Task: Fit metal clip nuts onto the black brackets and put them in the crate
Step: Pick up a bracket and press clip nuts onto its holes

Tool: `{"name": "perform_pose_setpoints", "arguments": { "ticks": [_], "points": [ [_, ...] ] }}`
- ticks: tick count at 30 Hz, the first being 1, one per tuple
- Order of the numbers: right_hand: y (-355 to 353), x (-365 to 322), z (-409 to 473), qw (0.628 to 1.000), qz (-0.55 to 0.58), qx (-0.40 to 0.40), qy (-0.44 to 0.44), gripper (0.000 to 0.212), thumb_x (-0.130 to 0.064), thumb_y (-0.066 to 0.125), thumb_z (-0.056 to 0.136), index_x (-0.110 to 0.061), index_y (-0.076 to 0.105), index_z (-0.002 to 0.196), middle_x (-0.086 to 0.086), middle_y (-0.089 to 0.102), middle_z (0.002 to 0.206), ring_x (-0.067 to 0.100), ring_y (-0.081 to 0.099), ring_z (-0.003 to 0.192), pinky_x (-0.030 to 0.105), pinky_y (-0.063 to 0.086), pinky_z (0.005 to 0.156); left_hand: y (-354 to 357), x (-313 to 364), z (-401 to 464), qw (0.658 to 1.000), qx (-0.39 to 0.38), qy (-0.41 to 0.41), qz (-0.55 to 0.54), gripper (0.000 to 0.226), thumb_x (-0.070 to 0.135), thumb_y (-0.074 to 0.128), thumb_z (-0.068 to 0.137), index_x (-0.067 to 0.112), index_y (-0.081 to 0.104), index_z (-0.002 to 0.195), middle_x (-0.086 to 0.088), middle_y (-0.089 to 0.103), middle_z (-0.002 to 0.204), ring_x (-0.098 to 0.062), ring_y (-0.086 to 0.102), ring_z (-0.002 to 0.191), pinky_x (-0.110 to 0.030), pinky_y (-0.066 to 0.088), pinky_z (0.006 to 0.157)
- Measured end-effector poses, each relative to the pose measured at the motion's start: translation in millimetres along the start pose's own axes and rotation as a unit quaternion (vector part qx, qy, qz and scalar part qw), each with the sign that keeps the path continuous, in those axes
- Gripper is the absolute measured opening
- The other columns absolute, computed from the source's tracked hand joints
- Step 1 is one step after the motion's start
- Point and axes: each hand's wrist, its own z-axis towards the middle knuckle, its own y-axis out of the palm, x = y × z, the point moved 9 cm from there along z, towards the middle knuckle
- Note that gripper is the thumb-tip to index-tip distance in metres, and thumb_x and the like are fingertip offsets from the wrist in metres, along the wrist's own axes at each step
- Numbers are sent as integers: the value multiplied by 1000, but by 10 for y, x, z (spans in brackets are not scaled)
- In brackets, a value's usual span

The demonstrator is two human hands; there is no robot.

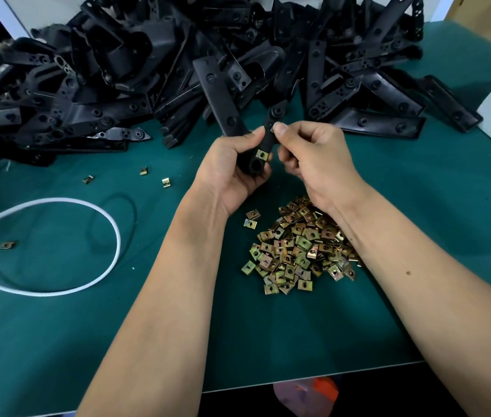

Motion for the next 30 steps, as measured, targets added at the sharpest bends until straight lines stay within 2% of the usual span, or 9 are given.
{"name": "perform_pose_setpoints", "arguments": {
  "ticks": [3, 5, 9, 11, 13, 16, 18, 22, 30],
  "points": [
    [-81, -66, 38, 989, -129, -66, -12, 23, -27, 72, 97, -15, 71, 77, -1, 68, 62, 9, 53, 54, 17, 42, 50, 14, 35, -12, 999, -17, 15, 33, 9, 8, 67, 92, 13, 61, 87, -1, 66, 74, -12, 60, 59, -22, 46, 52],
    [-163, -167, 45, 975, -195, -96, -45, 17, -30, 81, 88, -14, 76, 92, -2, 74, 73, 6, 60, 61, 15, 47, 56, -1, 53, -18, 998, -20, 21, 61, 13, 6, 66, 91, 14, 57, 88, -1, 65, 71, -12, 58, 56, -21, 43, 49],
    [-116, -389, -25, 930, -309, -128, -154, 62, -34, 92, 72, -28, 68, 129, -11, 70, 113, 9, 66, 86, 20, 51, 72, -143, 138, -22, 996, -12, 20, 84, 12, 6, 63, 89, 14, 54, 89, 1, 61, 70, -10, 51, 52, -20, 35, 45],
    [50, -439, -100, 906, -344, -156, -191, 58, -33, 92, 72, -27, 72, 126, -9, 69, 116, 12, 66, 95, 28, 54, 77, -195, 168, -27, 994, -10, 17, 107, 12, 5, 59, 91, 14, 54, 86, -1, 57, 71, -10, 47, 50, -19, 31, 43],
    [181, -506, -170, 885, -369, -157, -236, 48, -30, 93, 73, -20, 77, 117, -5, 73, 109, 9, 68, 99, 30, 53, 88, -206, 178, -23, 991, -3, 25, 128, 14, 1, 51, 93, 13, 52, 86, -2, 53, 69, -10, 43, 47, -19, 28, 39],
    [244, -589, -235, 870, -388, -137, -272, 37, -28, 92, 74, -16, 80, 107, -5, 75, 99, 5, 68, 92, 25, 52, 87, -192, 188, -14, 987, 5, 31, 157, 15, -3, 45, 96, 10, 52, 91, -5, 52, 70, -11, 41, 45, -17, 25, 37],
    [256, -599, -249, 863, -401, -140, -274, 38, -30, 93, 72, -16, 80, 105, -5, 76, 97, 7, 69, 91, 25, 52, 85, -205, 209, -12, 984, 10, 34, 177, 17, -3, 46, 97, 9, 54, 89, -6, 54, 70, -11, 41, 43, -16, 24, 36],
    [292, -585, -264, 860, -401, -151, -277, 39, -33, 94, 72, -16, 81, 105, -7, 76, 98, 4, 69, 92, 24, 53, 86, -235, 222, -12, 977, 15, 28, 213, 18, -3, 47, 96, 10, 57, 89, -8, 55, 71, -11, 42, 42, -16, 24, 35],
    [287, -522, -234, 867, -392, -165, -260, 32, -29, 91, 75, -18, 81, 103, -7, 78, 97, 3, 71, 92, 33, 56, 84, -267, 203, -4, 967, 26, 8, 254, 22, -4, 49, 95, 13, 57, 85, -7, 56, 70, -10, 42, 41, -14, 24, 33]
  ]
}}
